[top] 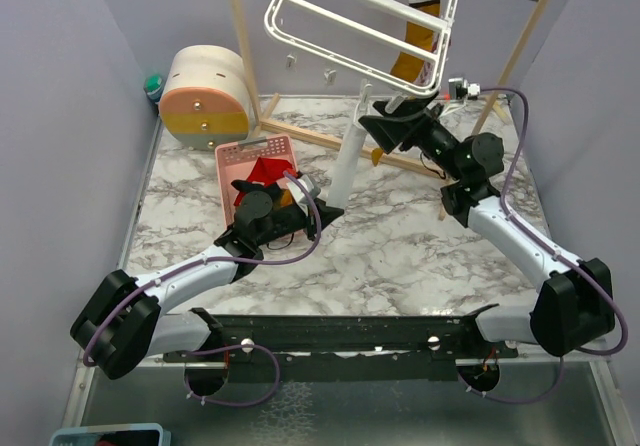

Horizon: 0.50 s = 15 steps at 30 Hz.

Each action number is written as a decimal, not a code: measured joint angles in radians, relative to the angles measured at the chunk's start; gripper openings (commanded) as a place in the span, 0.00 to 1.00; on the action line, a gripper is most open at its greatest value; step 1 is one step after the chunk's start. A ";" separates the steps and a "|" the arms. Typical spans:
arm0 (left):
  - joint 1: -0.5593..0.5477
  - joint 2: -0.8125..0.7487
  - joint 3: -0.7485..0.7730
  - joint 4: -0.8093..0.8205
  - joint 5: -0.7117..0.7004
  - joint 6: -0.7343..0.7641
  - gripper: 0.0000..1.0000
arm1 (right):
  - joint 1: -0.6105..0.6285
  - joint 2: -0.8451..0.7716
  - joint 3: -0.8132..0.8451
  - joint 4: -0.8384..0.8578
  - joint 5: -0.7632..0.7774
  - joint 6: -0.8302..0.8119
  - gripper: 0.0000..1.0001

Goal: Remove the socks clipped to the hanger

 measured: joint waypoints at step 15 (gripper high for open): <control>0.000 0.000 0.002 -0.008 0.012 -0.019 0.00 | 0.027 0.021 -0.288 0.414 0.158 0.156 1.00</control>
